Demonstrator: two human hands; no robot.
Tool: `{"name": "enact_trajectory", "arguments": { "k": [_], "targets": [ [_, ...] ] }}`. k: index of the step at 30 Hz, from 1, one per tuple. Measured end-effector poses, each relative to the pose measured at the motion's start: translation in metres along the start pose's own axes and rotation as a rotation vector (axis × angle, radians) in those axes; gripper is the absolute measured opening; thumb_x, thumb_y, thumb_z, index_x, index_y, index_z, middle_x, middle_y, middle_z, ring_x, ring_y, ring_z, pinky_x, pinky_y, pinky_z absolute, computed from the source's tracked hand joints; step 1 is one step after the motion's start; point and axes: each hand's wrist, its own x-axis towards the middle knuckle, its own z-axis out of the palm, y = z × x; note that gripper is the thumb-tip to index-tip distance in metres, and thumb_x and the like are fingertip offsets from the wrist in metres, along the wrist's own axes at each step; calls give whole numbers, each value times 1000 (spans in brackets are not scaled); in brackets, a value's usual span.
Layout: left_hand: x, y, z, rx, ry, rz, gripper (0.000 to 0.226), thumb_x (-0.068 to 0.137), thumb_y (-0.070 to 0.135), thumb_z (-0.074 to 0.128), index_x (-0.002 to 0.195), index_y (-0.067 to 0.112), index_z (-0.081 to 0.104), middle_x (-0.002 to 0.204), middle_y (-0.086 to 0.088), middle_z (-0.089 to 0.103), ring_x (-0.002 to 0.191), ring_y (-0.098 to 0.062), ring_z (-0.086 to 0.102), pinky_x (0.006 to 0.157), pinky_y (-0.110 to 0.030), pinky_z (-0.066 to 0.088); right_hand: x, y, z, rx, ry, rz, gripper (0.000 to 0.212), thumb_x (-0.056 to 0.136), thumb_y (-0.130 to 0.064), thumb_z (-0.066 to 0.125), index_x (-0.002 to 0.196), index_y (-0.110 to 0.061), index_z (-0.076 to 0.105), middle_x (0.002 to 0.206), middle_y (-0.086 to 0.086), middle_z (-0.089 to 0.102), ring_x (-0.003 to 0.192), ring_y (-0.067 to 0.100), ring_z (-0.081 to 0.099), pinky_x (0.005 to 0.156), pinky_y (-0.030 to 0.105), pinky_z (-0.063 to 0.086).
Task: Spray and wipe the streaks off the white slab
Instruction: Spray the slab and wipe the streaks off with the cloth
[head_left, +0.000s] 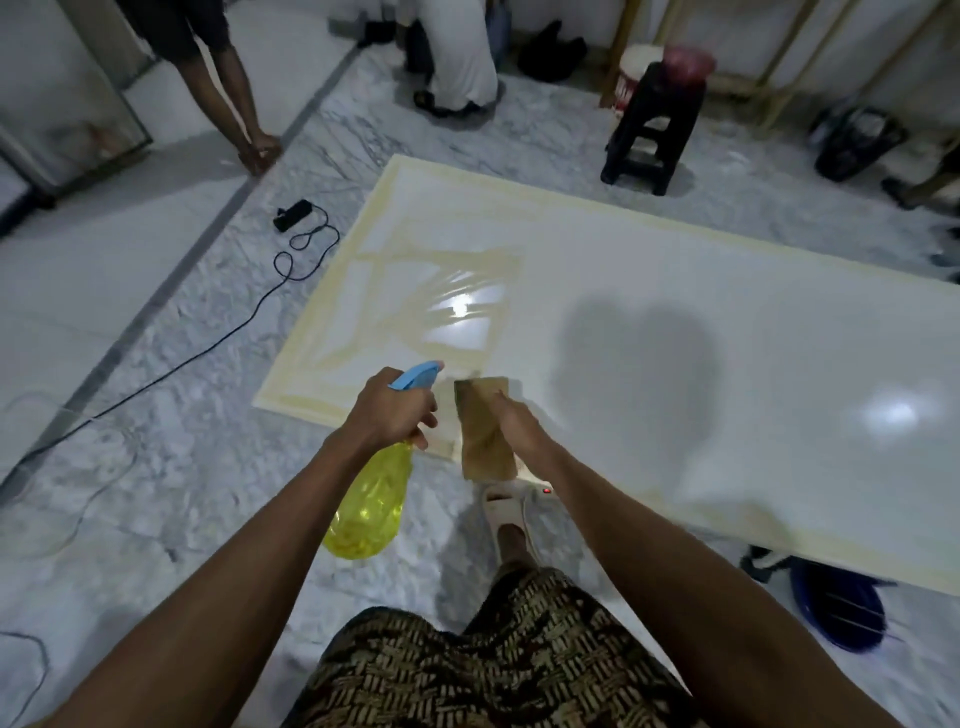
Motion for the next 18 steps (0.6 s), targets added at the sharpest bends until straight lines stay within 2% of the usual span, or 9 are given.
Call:
{"name": "enact_trajectory", "arguments": {
  "k": [3,6,9,12,14,16,18],
  "targets": [
    [-14,8,-6,-25,5,33,59,62,18,53,115,4,74,82,-20,76,65,-45,74,71,-53,64,-11,-9,-7,316,-30,-146,45,106,-47,31,126,-15,54,131,8,59,104,19,62,90,32,50],
    [-29,18,-11,-13,21,64,56,65,16,54,116,7,74,81,-19,77,55,-38,71,69,-47,63,-19,-25,-8,518,-100,-199,60,104,-52,30,136,-7,52,126,17,62,106,28,61,91,40,50],
    [-43,24,-15,-15,54,96,61,64,17,53,120,18,74,81,-20,77,53,-35,69,65,-41,61,-27,-43,-6,595,-142,-242,60,105,-49,29,139,-6,51,125,16,62,105,26,62,96,42,49],
    [-53,25,-20,-17,92,100,59,65,18,54,120,6,74,80,-19,77,51,-34,67,64,-42,60,-29,-53,1,627,-203,-263,61,102,-52,36,139,-7,53,135,18,61,125,36,57,113,51,39],
    [-60,26,-23,-16,123,104,54,71,15,55,121,4,73,76,-17,76,48,-32,66,62,-39,58,-27,-59,6,612,-246,-271,62,101,-53,36,138,-8,55,137,20,59,132,40,50,115,54,36],
    [-64,24,-25,-16,144,86,57,67,17,53,118,1,71,68,-15,74,44,-28,63,55,-33,54,-31,-65,9,601,-274,-285,59,102,-50,35,135,-7,57,132,19,63,127,39,55,113,53,39],
    [-66,23,-28,-23,156,66,60,62,18,51,114,-4,69,58,-12,68,41,-26,60,50,-30,50,-36,-73,10,603,-300,-308,53,105,-45,33,132,-6,58,122,16,69,112,33,67,106,47,46]
  ]
}}
